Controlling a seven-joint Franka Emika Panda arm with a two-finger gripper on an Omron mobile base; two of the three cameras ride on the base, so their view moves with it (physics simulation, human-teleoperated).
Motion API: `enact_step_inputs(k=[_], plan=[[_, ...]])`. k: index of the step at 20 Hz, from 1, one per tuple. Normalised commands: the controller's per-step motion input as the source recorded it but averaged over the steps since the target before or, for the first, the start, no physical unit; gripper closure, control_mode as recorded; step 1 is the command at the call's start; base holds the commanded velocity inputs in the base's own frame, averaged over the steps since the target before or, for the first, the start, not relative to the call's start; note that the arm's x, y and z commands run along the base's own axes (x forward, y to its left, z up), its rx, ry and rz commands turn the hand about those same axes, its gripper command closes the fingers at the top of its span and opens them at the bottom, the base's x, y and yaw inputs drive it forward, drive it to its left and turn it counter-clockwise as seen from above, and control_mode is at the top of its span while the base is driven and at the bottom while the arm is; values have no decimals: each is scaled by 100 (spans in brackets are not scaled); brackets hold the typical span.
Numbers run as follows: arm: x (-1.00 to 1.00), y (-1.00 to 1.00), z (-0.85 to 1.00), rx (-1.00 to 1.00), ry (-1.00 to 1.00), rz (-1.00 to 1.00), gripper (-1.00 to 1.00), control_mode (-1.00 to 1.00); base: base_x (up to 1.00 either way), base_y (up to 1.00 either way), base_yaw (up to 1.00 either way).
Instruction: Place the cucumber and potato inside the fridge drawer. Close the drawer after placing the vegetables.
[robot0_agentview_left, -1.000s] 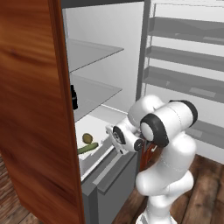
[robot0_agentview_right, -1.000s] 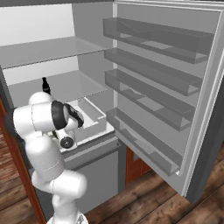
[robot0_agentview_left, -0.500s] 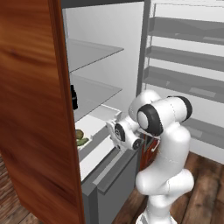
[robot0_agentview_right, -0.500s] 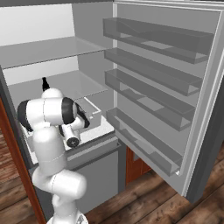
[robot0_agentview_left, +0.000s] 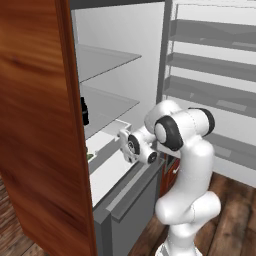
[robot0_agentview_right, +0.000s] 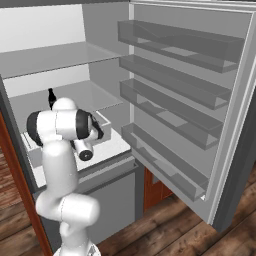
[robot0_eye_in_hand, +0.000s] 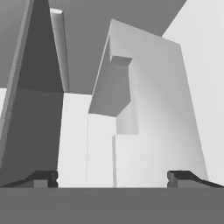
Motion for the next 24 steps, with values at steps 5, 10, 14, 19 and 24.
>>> enact_step_inputs(k=[5, 10, 14, 19, 24], plan=[[23, 11, 10, 6, 4, 0, -100, -100, 0, 0, 0], [58, 34, -20, 13, 1, 2, -100, -100, 0, 0, 0], [66, 41, -22, 15, 0, 1, -100, -100, 0, 0, 0], [67, 44, -23, 14, 0, 0, -100, -100, 0, 0, 0], [53, 37, -4, 14, 0, 0, -100, -100, 0, 0, 0]])
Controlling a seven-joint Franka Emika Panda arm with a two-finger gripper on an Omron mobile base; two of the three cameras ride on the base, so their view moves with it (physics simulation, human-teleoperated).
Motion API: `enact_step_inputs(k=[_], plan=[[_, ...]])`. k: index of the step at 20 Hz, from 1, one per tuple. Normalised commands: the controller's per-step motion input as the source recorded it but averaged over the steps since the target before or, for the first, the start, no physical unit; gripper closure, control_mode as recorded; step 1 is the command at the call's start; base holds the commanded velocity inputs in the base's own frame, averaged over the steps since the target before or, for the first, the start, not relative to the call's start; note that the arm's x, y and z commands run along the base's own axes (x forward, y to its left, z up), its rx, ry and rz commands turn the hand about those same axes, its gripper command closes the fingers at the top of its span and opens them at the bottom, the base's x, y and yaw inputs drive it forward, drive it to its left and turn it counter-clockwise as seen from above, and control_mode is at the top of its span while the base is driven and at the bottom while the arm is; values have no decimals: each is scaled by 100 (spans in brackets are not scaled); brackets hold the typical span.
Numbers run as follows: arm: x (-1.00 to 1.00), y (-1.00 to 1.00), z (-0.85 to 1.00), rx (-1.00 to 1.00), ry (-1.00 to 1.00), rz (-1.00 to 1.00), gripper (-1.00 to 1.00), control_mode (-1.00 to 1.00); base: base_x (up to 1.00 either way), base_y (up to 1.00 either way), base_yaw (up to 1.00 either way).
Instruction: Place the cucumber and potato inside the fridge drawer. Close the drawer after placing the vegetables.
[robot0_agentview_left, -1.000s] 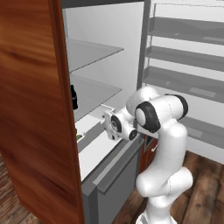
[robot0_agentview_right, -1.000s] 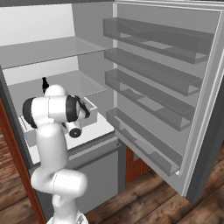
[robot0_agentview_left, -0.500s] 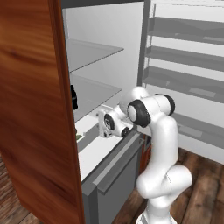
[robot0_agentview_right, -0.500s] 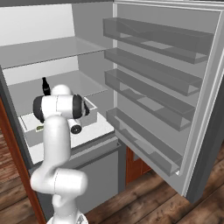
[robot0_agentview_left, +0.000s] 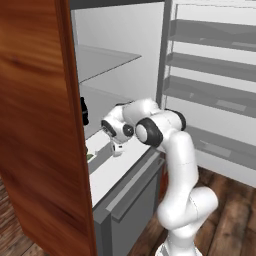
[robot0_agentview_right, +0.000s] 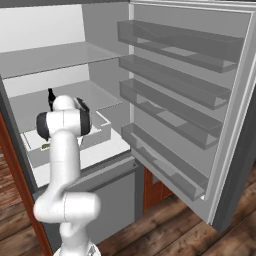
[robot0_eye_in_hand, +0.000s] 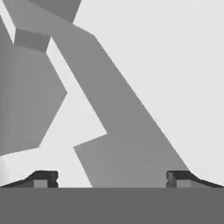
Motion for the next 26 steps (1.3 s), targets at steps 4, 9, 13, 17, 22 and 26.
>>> enact_step_inputs(k=[4, 9, 13, 17, 22, 26], plan=[[-45, 8, 0, 11, -6, 4, -100, -100, 0, 0, 0], [-100, -59, 47, 15, -13, 1, -100, -100, 0, 0, 0], [-77, -93, 99, 17, -2, 0, -100, -100, 0, 0, 0], [-48, -98, 89, 16, 0, 0, -100, -100, 0, 0, 0], [-61, -78, 99, 16, 0, 0, -100, -100, 0, 0, 0], [-79, -10, 100, 12, 0, 0, -100, -100, 0, 0, 0]])
